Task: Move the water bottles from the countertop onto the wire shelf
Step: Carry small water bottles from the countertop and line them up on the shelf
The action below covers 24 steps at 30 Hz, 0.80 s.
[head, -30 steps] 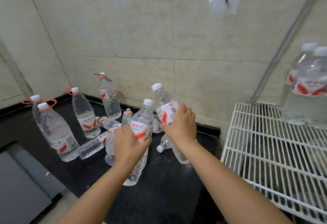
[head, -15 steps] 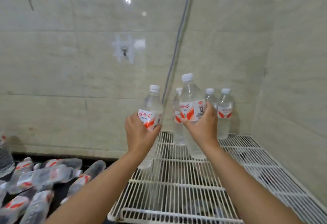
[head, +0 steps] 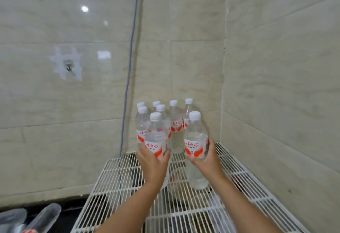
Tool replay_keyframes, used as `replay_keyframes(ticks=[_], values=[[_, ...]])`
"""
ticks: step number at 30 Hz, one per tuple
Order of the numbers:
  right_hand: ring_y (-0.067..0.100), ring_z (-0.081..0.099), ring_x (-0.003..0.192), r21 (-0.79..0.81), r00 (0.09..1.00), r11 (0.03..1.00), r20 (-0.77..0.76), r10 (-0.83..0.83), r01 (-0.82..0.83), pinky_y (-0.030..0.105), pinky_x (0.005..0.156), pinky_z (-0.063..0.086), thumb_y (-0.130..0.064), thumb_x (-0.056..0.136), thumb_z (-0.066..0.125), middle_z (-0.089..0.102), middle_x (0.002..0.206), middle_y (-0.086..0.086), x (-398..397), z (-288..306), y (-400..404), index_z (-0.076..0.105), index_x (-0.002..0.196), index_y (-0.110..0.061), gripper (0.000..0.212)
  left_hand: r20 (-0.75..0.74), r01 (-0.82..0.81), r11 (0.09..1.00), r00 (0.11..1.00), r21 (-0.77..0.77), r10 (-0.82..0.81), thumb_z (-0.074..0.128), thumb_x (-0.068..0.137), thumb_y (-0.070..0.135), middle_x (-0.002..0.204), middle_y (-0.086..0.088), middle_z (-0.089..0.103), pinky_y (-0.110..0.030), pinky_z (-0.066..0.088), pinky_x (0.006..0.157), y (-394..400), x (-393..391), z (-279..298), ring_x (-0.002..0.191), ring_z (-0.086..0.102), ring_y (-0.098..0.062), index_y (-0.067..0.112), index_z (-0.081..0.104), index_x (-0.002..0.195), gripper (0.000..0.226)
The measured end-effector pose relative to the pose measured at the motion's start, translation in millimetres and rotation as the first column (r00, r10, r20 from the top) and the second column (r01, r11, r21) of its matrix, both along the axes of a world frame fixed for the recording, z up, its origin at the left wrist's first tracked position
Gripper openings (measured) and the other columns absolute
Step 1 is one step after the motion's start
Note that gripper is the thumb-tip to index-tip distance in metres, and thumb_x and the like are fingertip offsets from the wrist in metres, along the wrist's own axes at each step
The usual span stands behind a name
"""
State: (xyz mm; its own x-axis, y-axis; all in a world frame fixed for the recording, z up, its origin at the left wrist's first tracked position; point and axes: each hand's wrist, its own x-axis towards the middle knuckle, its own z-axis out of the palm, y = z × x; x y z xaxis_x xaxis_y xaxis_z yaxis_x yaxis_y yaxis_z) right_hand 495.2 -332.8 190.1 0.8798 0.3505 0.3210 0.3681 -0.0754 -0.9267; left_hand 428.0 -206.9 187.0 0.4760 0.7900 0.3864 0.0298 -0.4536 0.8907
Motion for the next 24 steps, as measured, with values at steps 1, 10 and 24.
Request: replay_keyframes(ticks=[1,10,24], values=[[0.013,0.051,0.106,-0.002,1.000,1.000,-0.014,0.021,-0.021,0.024,0.090,0.041,-0.009,0.072,0.076,0.047,0.133,0.007,0,2,-4,0.028,0.135,-0.012,0.079,-0.002,-0.015,1.000,1.000,-0.016,0.015,0.076,0.073,0.021,0.132,-0.019,0.030,-0.038,0.034,0.102,1,0,0,0.123,0.032,-0.031,-0.002,0.024,0.136,0.084],[0.023,0.039,0.127,-0.160,0.980,0.973,0.143,-0.142,0.165,0.030,0.101,0.036,-0.020,0.067,0.080,0.035,0.141,0.010,-13,27,-11,0.018,0.142,-0.011,0.098,-0.089,-0.014,0.997,0.996,0.081,0.021,0.074,0.074,0.031,0.136,-0.014,0.030,-0.036,0.028,0.107,8,-14,16,0.129,0.028,-0.027,0.005,0.023,0.138,0.085],[0.031,0.040,0.120,-0.064,0.840,0.882,0.344,-0.420,0.467,0.030,0.095,0.038,-0.017,0.074,0.074,0.035,0.134,0.020,1,26,17,0.028,0.137,0.000,0.079,-0.205,0.091,0.934,0.979,0.347,-0.019,0.070,0.076,0.039,0.103,-0.006,0.064,-0.030,0.044,0.064,18,-17,50,0.079,0.059,-0.019,0.020,0.028,0.135,0.075]])
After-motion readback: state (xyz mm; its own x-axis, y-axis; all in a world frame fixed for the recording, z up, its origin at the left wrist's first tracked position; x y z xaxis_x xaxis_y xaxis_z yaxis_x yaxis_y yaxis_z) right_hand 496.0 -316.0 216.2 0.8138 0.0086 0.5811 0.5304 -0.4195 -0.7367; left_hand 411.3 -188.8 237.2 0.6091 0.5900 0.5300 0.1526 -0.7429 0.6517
